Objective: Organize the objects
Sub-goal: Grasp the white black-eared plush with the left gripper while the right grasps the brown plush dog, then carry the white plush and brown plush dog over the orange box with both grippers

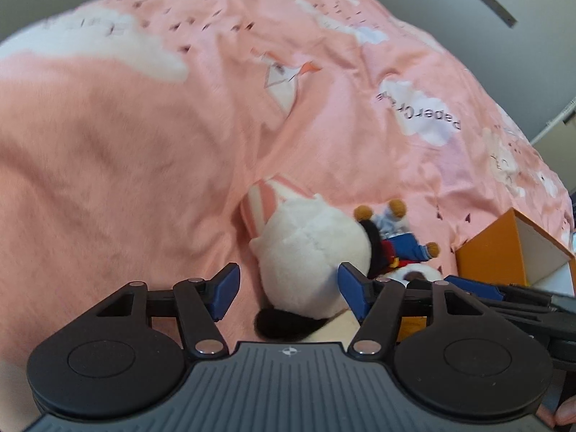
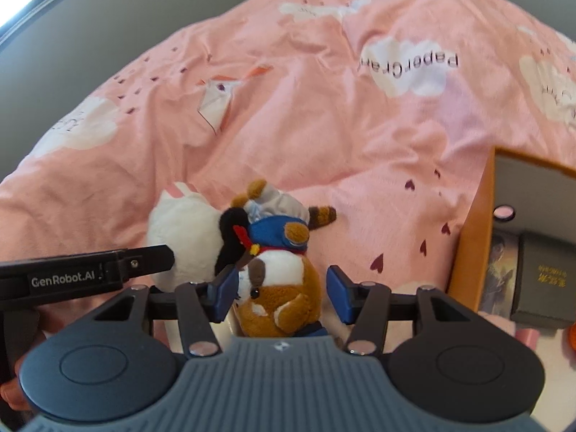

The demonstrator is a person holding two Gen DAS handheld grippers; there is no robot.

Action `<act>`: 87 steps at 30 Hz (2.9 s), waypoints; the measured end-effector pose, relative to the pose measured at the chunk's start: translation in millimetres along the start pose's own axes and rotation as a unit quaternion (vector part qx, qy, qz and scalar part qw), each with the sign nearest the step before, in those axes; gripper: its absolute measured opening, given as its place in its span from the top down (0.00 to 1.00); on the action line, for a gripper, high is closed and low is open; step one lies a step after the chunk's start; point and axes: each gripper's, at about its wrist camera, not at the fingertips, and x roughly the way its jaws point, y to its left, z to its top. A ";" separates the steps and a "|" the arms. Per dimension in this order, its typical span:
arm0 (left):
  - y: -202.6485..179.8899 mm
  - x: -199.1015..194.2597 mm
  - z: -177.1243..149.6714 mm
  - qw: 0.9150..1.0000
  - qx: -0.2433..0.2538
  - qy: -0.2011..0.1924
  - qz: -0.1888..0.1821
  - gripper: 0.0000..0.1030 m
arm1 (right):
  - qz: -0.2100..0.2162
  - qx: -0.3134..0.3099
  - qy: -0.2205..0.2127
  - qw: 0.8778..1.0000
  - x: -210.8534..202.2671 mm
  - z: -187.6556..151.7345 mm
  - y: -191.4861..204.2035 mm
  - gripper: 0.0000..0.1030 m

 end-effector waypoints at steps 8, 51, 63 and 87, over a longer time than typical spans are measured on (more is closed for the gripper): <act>9.3 24.3 2.8 0.998 -0.049 0.030 -0.029 0.15 | 0.021 0.042 0.036 0.998 22.1 0.2 -9.3 0.38; -37.5 -17.3 -10.0 0.992 0.122 -0.001 0.015 0.28 | 0.015 0.031 -0.040 0.999 -4.8 -13.3 -0.2 0.56; -13.1 -12.5 0.6 0.995 0.025 0.033 -0.090 0.66 | 0.015 0.044 -0.045 0.998 -11.9 -18.3 -5.0 0.56; 2.2 5.4 13.4 0.989 -0.135 -0.001 -0.061 0.29 | 0.021 0.049 -0.075 0.996 -12.4 1.8 -7.2 0.56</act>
